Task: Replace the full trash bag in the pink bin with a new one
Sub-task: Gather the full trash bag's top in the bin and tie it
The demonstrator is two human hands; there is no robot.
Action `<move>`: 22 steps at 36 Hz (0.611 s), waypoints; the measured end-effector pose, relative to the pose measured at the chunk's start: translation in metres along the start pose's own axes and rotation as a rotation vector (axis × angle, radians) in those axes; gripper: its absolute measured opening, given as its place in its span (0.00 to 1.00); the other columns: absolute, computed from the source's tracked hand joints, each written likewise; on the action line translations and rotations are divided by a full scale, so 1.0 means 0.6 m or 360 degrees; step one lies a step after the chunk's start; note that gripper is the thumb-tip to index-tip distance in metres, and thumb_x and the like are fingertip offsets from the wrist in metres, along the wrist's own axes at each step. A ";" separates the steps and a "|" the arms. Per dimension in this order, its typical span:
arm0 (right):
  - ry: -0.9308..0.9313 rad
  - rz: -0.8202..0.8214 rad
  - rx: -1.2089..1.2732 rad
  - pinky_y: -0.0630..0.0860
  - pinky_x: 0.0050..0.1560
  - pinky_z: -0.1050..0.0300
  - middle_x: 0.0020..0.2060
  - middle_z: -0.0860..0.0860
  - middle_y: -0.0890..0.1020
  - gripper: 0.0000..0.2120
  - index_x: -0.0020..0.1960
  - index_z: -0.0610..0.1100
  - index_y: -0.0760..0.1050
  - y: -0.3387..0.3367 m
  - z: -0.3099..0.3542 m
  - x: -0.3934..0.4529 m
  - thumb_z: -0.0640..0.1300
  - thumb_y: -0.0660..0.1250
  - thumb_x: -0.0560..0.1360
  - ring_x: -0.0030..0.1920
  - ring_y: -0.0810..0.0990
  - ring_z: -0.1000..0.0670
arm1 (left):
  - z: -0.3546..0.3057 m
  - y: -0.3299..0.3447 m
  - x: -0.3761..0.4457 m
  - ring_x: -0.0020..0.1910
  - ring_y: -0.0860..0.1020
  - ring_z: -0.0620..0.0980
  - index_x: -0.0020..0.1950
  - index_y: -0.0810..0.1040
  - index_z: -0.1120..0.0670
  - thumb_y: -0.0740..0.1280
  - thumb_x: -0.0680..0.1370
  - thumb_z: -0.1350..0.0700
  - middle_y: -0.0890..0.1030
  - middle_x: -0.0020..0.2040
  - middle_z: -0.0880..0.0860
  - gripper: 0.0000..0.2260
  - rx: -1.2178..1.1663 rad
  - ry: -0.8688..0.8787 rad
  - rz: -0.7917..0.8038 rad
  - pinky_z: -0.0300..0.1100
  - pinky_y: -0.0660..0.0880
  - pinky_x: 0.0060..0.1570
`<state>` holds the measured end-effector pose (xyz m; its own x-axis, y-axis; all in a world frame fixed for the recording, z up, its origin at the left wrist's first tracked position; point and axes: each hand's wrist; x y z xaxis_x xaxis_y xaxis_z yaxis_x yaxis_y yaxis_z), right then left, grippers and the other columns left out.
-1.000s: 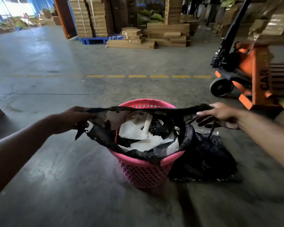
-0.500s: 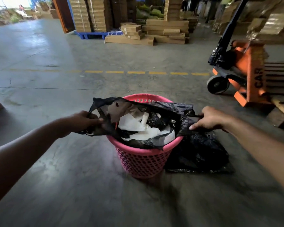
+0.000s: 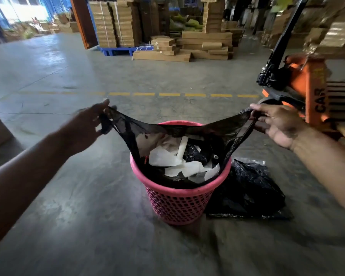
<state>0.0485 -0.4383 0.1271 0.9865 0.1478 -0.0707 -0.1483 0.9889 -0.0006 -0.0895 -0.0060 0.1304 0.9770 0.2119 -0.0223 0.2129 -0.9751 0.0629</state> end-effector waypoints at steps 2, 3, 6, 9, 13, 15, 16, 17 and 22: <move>-0.0039 0.0012 0.0100 0.72 0.55 0.54 0.39 0.53 0.84 0.05 0.39 0.47 0.80 0.013 0.003 0.003 0.46 0.74 0.73 0.44 0.82 0.52 | 0.008 0.022 0.021 0.64 0.78 0.46 0.42 0.85 0.50 0.62 0.82 0.46 0.83 0.64 0.50 0.16 -0.0086 -0.0043 0.0064 0.46 0.65 0.75; -0.0026 0.0031 0.0148 0.74 0.54 0.54 0.38 0.53 0.84 0.05 0.40 0.48 0.79 0.022 0.002 0.006 0.46 0.73 0.73 0.43 0.83 0.52 | 0.009 0.035 0.030 0.66 0.78 0.45 0.42 0.84 0.50 0.61 0.82 0.46 0.83 0.64 0.49 0.16 -0.0117 -0.0038 0.0103 0.45 0.65 0.76; -0.0052 0.0114 0.0017 0.76 0.51 0.53 0.34 0.53 0.84 0.07 0.39 0.48 0.79 0.055 0.010 0.018 0.45 0.71 0.76 0.38 0.83 0.53 | -0.007 0.091 0.045 0.66 0.80 0.49 0.48 0.79 0.49 0.63 0.82 0.50 0.85 0.61 0.53 0.07 -0.0045 0.0106 0.0226 0.46 0.68 0.72; -0.0158 0.0290 -0.0500 0.75 0.54 0.50 0.41 0.47 0.84 0.08 0.38 0.48 0.79 0.094 0.041 0.028 0.48 0.72 0.75 0.45 0.82 0.49 | -0.003 0.130 0.071 0.62 0.82 0.59 0.61 0.79 0.53 0.68 0.79 0.56 0.84 0.56 0.62 0.11 0.0209 0.0252 0.0381 0.46 0.78 0.59; -0.0518 0.0394 -0.1227 0.77 0.58 0.47 0.46 0.47 0.86 0.10 0.36 0.46 0.82 0.138 0.086 0.019 0.52 0.73 0.72 0.49 0.83 0.46 | 0.009 0.183 0.074 0.46 0.82 0.56 0.73 0.73 0.52 0.69 0.78 0.65 0.81 0.42 0.57 0.24 0.0521 0.0338 0.0542 0.48 0.82 0.51; -0.0766 0.0440 -0.1558 0.75 0.60 0.52 0.52 0.45 0.82 0.08 0.36 0.47 0.81 0.162 0.094 0.007 0.48 0.73 0.72 0.54 0.80 0.46 | 0.022 0.205 0.074 0.42 0.78 0.55 0.71 0.74 0.49 0.71 0.74 0.62 0.77 0.41 0.57 0.26 0.0643 0.0427 0.0532 0.55 0.81 0.51; -0.0860 0.0469 -0.1648 0.72 0.61 0.55 0.55 0.45 0.79 0.06 0.37 0.48 0.81 0.173 0.095 0.000 0.47 0.73 0.72 0.57 0.77 0.47 | 0.030 0.215 0.074 0.43 0.77 0.55 0.70 0.74 0.47 0.71 0.73 0.60 0.77 0.42 0.59 0.26 0.0660 0.0466 0.0526 0.56 0.80 0.52; -0.0924 0.0495 -0.1699 0.69 0.63 0.56 0.56 0.46 0.78 0.05 0.39 0.49 0.80 0.183 0.093 -0.004 0.47 0.73 0.73 0.59 0.75 0.48 | 0.041 0.220 0.077 0.44 0.79 0.55 0.70 0.74 0.47 0.72 0.72 0.59 0.79 0.45 0.59 0.26 0.0671 0.0482 0.0527 0.57 0.80 0.52; -0.1142 0.0600 -0.1713 0.68 0.66 0.54 0.58 0.47 0.76 0.05 0.39 0.52 0.79 0.225 0.069 -0.014 0.47 0.72 0.72 0.62 0.72 0.47 | 0.084 0.252 0.077 0.35 0.81 0.43 0.55 0.79 0.51 0.77 0.73 0.63 0.84 0.37 0.47 0.15 0.0735 0.0546 0.0720 0.38 0.77 0.33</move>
<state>0.0229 -0.3059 0.1691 0.6433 0.7072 0.2935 -0.0705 0.4364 -0.8970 -0.0128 -0.1468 0.0883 0.9322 -0.2835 0.2248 -0.1636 -0.8845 -0.4369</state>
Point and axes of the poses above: each hand's wrist, its own x-axis towards the middle knuckle, its own y-axis out of the palm, z = x × y
